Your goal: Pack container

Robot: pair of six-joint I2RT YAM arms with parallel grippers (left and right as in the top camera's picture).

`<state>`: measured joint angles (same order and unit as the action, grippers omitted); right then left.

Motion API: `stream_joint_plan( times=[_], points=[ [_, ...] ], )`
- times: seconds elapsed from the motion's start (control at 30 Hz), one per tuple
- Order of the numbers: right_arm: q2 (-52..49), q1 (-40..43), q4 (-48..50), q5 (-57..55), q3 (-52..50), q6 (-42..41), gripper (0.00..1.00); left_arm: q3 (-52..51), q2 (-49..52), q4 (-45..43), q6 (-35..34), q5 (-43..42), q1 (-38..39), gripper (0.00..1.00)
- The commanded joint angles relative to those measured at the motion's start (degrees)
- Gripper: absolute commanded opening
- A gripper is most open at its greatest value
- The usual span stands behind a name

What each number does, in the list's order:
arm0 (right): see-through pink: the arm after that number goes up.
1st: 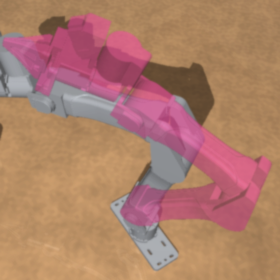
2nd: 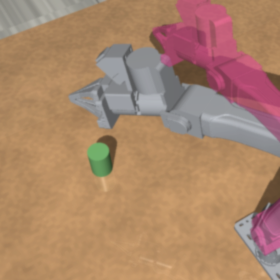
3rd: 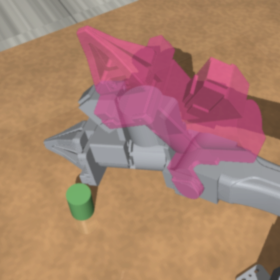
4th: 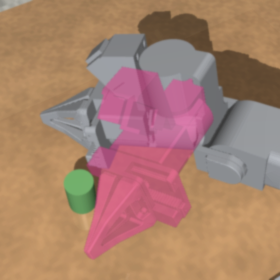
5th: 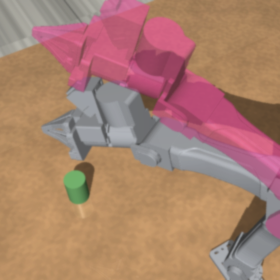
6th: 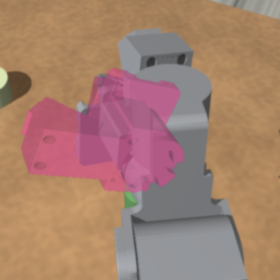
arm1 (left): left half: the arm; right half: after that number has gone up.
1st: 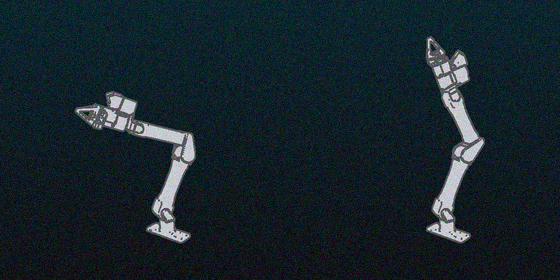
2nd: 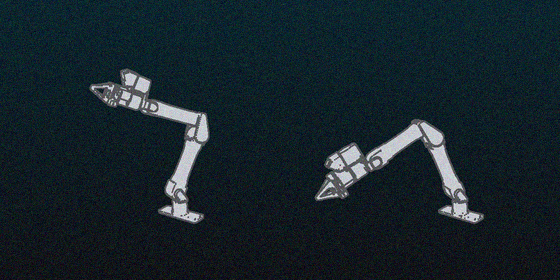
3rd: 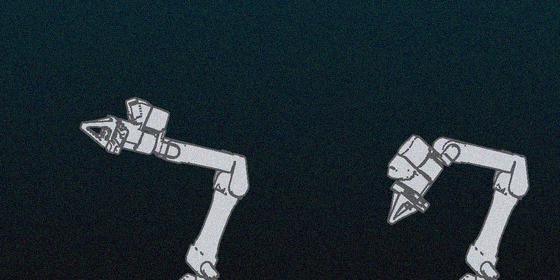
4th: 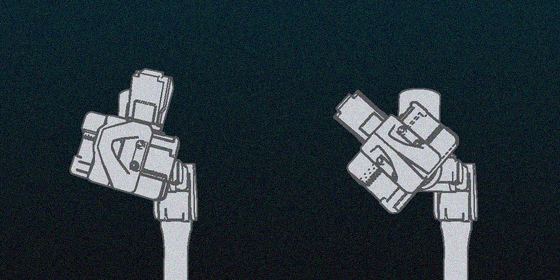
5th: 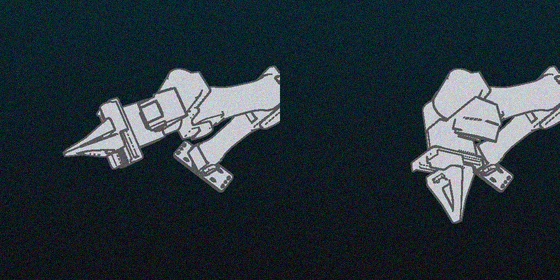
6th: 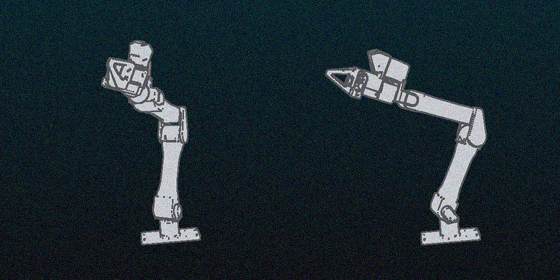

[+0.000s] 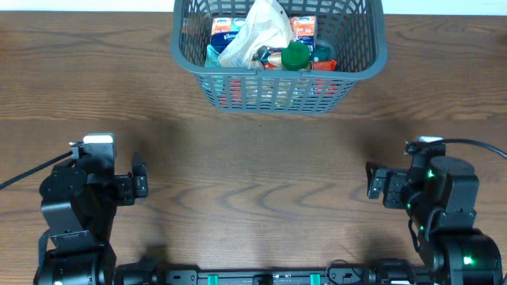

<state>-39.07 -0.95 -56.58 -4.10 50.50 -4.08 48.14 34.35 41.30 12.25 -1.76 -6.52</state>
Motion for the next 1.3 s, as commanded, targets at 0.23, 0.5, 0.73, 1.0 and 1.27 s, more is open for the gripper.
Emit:
stream_joint_plan(
  times=[0.23,0.5,0.73,1.0,1.27],
  points=[
    [1.6,-0.4,0.5,-0.4,-0.5,1.2,0.99,0.0,0.0,-0.2,0.8,-0.6,0.2,0.99],
    [14.8,-0.4,6.5,0.6,-9.4,1.6,0.99,0.0,0.0,-0.2,0.8,-0.6,0.2,0.99],
    [29.8,-0.5,15.8,4.9,-23.1,1.4,0.99,0.0,0.0,-0.2,0.8,-0.6,0.2,0.99],
    [35.2,-2.0,41.2,4.7,-37.2,1.4,0.99,0.0,0.0,-0.2,0.8,-0.6,0.2,0.99],
    [35.8,-5.9,50.6,-2.1,-44.8,1.6,0.99,0.0,0.0,-0.2,0.8,-0.6,0.2,0.99]
  ],
)
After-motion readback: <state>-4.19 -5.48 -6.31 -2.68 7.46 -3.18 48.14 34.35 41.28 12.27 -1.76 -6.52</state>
